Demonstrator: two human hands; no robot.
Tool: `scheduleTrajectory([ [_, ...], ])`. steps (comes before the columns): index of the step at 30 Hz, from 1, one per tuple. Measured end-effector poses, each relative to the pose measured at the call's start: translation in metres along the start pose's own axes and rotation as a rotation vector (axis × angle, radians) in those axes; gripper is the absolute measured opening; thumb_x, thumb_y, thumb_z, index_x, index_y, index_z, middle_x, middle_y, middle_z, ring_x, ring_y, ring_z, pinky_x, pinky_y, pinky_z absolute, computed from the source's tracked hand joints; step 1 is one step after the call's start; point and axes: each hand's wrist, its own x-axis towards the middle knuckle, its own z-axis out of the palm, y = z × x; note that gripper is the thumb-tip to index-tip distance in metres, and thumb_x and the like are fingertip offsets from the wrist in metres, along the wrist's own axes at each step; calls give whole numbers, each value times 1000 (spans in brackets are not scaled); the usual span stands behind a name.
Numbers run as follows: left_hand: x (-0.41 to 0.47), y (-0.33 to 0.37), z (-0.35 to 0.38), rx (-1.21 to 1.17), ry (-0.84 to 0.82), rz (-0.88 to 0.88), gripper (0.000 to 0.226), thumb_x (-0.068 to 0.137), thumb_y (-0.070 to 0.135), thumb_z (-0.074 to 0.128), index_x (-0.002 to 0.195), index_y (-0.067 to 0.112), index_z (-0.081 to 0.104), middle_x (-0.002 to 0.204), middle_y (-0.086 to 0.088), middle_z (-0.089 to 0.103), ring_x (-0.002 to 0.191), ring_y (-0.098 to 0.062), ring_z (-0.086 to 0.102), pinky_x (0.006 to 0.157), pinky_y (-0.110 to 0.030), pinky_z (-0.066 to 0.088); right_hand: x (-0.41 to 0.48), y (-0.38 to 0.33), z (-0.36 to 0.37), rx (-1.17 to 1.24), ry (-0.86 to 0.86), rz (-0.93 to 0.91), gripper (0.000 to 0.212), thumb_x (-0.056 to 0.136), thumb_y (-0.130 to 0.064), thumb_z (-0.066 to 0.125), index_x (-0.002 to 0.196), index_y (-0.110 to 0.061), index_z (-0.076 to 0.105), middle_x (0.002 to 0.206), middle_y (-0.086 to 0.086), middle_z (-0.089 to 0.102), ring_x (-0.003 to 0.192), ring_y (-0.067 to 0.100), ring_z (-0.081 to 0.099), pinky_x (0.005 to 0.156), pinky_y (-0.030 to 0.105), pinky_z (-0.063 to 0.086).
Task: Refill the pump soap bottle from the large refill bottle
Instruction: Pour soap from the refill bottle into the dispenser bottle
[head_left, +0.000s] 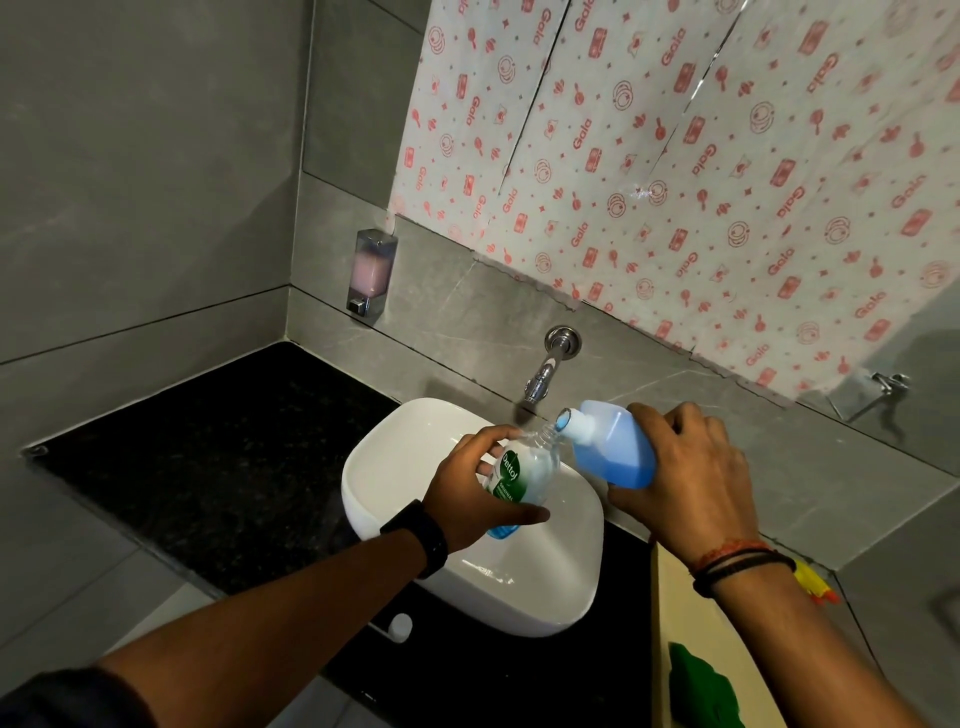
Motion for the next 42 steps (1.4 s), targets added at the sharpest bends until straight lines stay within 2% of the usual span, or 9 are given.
scheduleTrajectory([
  [22,-5,2,-1,-34,-10,-6,77,42,30,93,109,40,56,103,10,54,85,-11,56,58,-11,48,-4,-4,-7,-17,-29,5,82,52,-39,83,125,-24,48,98,8,49,92,30,46,75,43,45],
  [29,-7,1,0,-46,-10,-23,78,38,36,92,107,46,55,104,6,56,86,-11,57,62,-17,51,-5,-3,-7,-24,-9,0,80,51,-39,82,123,-25,50,96,7,49,90,30,47,73,42,45],
  [42,-8,1,0,-33,-13,-23,79,39,37,92,108,46,54,104,7,56,86,-11,57,61,-15,50,-8,-4,-10,-19,-25,7,81,53,-39,83,125,-24,49,97,8,48,92,29,46,75,42,45],
])
